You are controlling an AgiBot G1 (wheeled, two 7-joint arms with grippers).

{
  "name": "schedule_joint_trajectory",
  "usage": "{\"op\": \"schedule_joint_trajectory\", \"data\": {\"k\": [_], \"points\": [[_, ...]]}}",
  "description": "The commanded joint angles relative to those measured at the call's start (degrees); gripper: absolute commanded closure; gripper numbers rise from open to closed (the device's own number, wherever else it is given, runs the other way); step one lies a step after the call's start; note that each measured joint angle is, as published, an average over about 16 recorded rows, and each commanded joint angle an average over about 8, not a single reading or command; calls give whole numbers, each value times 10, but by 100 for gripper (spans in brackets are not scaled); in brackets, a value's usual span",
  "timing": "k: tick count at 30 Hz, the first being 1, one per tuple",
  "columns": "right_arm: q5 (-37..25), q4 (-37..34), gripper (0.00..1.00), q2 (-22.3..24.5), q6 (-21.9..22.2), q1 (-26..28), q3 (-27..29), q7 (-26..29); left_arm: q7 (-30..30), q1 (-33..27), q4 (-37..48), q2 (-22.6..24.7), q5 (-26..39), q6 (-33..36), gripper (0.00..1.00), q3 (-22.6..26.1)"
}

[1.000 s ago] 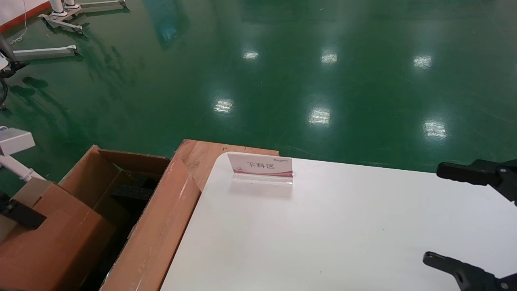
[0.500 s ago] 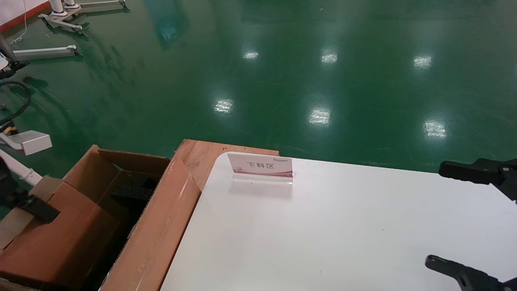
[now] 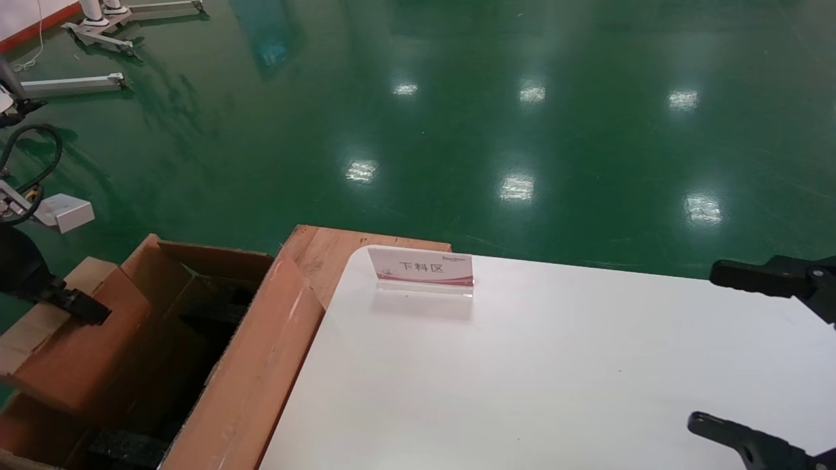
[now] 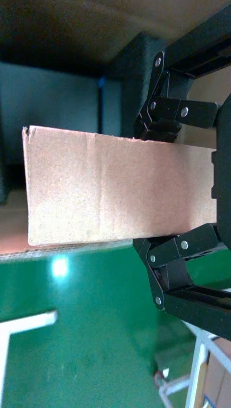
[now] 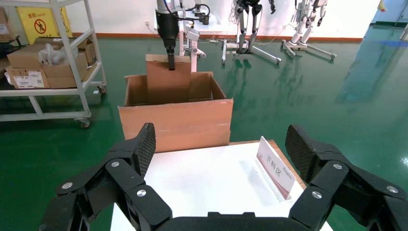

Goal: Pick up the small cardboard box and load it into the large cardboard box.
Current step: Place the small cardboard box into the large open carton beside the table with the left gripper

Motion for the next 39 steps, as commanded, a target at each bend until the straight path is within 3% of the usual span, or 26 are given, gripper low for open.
{"op": "schedule_joint_trajectory", "data": {"k": [1, 29, 31, 37, 39], "points": [[0, 0, 0, 0, 0, 0, 0, 0, 6, 17, 18, 4, -2, -20, 100, -2], [1, 0, 0, 0, 0, 0, -1, 0, 27, 127, 81, 17, -55, -63, 100, -37], [1, 0, 0, 0, 0, 0, -1, -1, 27, 132, 83, 17, -56, -66, 87, -38], [1, 0, 0, 0, 1, 0, -1, -1, 28, 147, 87, 19, -60, -73, 12, -40], [1, 0, 0, 1, 1, 0, -1, -1, 28, 149, 88, 19, -61, -74, 0, -41]]}}
